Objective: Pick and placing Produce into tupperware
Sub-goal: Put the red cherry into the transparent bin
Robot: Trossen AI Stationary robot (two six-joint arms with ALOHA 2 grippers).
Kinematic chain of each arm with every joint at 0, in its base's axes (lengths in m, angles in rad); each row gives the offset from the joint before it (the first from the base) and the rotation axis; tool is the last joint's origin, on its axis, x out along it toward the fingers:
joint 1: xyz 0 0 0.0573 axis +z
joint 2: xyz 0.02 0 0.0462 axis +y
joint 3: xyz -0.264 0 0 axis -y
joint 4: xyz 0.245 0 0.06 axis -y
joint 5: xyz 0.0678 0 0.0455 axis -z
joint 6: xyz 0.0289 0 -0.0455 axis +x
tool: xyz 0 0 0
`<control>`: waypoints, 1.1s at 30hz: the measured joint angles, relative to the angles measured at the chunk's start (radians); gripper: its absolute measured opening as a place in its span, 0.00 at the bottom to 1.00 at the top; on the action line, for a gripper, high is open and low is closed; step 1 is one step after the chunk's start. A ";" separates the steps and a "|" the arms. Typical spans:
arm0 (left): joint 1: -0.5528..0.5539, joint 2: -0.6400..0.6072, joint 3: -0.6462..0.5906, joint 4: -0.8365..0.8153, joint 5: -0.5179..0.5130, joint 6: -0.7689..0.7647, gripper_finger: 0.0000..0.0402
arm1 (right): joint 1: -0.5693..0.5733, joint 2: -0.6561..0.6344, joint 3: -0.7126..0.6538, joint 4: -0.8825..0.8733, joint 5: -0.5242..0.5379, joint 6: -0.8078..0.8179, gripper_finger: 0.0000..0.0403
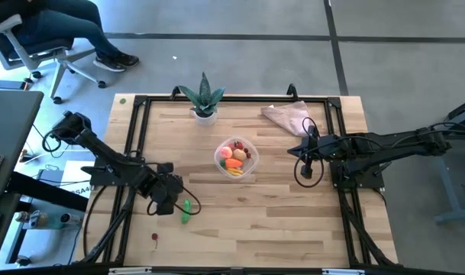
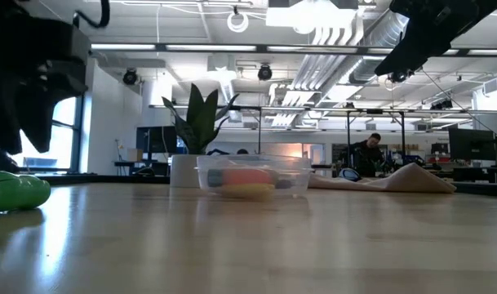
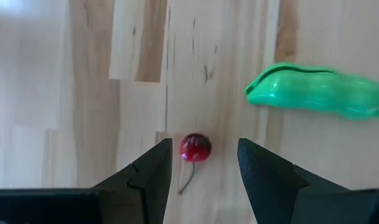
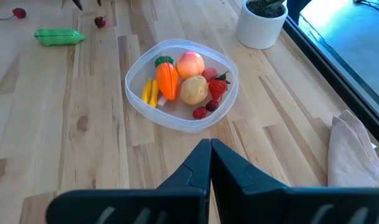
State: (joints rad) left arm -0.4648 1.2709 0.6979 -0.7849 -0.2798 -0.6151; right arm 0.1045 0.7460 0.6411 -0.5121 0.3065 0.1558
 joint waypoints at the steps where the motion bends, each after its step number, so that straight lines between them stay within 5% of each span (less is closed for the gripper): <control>1: 0.000 0.011 -0.011 0.011 0.001 -0.006 0.42 | 0.000 0.000 0.000 0.000 0.000 0.000 0.00; 33: 0.000 0.150 -0.072 0.130 0.000 -0.021 0.42 | 0.000 0.000 0.000 0.000 0.000 0.000 0.00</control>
State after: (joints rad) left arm -0.4644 1.4213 0.6256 -0.6553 -0.2796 -0.6357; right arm 0.1045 0.7456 0.6407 -0.5123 0.3065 0.1558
